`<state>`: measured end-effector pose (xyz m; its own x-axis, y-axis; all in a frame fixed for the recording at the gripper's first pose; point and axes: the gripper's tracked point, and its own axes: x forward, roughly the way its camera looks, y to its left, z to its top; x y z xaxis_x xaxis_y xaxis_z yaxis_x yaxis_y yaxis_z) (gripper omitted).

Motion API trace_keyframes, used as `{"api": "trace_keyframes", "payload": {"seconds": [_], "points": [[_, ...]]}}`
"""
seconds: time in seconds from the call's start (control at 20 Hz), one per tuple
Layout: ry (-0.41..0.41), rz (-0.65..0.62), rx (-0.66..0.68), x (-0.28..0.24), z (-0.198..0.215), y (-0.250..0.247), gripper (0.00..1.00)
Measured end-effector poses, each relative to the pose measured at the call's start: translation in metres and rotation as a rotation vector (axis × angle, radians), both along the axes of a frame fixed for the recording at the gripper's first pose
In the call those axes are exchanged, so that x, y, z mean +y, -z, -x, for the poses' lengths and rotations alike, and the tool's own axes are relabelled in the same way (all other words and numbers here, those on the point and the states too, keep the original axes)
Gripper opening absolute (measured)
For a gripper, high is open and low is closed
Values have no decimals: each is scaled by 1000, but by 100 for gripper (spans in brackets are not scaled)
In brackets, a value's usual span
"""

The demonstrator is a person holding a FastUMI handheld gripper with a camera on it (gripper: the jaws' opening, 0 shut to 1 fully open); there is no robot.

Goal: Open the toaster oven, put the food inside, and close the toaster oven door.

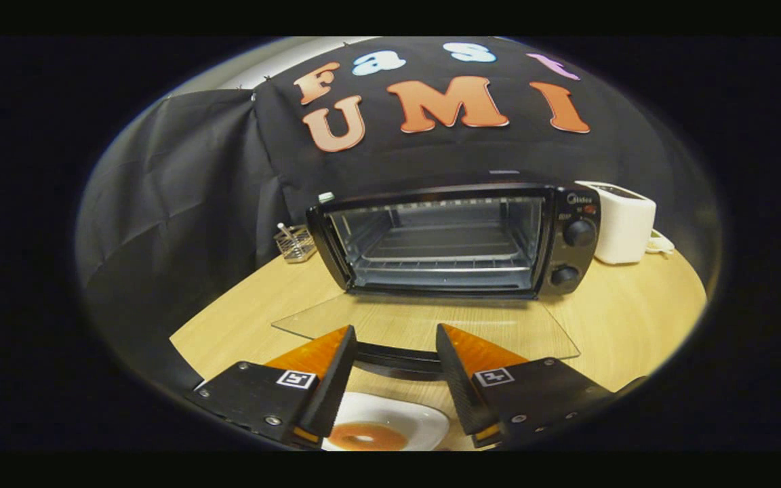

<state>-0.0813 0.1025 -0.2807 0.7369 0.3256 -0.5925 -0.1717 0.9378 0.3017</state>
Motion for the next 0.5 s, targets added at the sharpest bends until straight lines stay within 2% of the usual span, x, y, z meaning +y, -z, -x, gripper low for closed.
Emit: {"api": "trace_keyframes", "payload": {"seconds": [0.3,0.5], "points": [[-5,-33,99,1,13,34,68],[-16,-24,59,-2,20,19,66]]}}
